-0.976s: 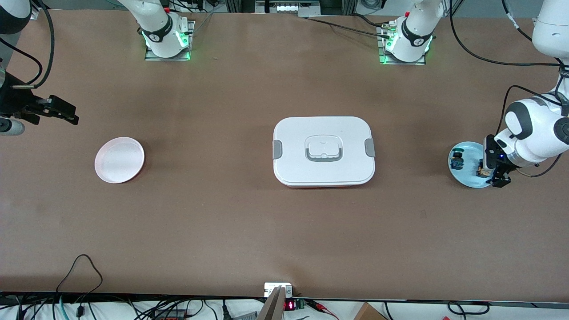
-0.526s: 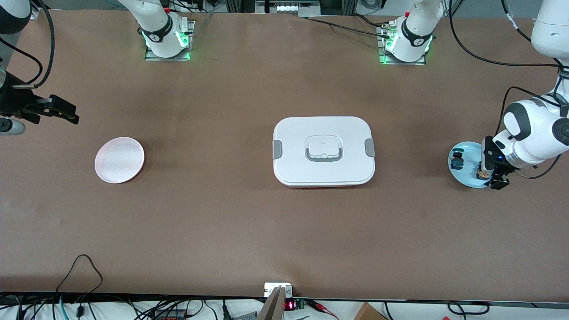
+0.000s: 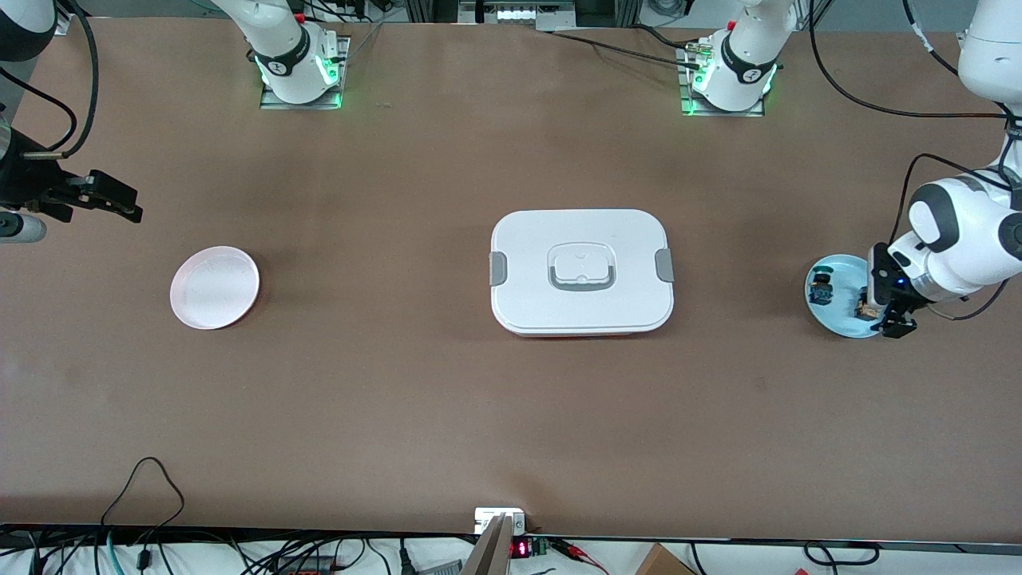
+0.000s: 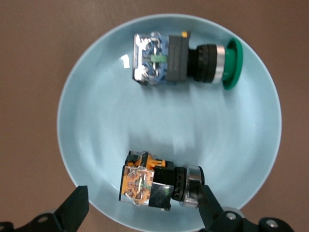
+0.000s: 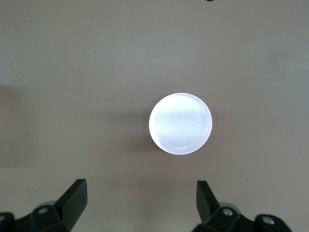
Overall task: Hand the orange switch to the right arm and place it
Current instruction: 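Lower the left gripper onto the orange switch in the dish, then close the left gripper on the orange switch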
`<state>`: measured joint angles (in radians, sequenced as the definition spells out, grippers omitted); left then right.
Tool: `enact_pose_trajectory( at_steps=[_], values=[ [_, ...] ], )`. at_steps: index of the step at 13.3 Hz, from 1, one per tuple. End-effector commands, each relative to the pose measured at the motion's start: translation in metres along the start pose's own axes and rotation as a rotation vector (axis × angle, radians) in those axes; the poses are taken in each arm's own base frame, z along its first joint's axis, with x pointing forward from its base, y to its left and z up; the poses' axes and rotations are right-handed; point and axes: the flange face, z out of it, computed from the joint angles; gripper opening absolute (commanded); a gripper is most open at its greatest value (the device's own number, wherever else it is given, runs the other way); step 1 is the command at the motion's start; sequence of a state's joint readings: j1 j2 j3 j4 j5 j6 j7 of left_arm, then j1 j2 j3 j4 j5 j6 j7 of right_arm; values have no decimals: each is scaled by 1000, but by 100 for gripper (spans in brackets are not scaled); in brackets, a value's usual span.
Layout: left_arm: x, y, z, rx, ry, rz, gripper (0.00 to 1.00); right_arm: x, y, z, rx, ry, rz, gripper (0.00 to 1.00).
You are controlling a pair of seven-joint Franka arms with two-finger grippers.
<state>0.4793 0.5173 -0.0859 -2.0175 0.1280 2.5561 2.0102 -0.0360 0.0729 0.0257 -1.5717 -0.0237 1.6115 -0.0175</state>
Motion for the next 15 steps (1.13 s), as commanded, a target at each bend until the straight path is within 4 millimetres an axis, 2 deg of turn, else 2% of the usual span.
enact_pose_trajectory(
  at_steps=[1,4,6,9,10,15],
  values=[
    [0,1,1,7,40,-23,100,-4,-2,-5,-13,5,-13,100],
    [5,-16,-16,-21,60,-3,100,-3,1,-3,-15,-1,-10,100],
    [5,-18,-20,-46,71,2,100,-2,0,-4,-15,7,-12,100],
    [-5,-10,-13,-55,84,-28,100,-3,-2,-6,-15,11,-15,100],
    [-7,-6,-4,-62,100,-43,100,-4,-2,-7,-15,10,-14,100],
    [-7,-3,9,-71,113,-50,100,-5,-3,-10,-14,13,-16,100]
  ],
)
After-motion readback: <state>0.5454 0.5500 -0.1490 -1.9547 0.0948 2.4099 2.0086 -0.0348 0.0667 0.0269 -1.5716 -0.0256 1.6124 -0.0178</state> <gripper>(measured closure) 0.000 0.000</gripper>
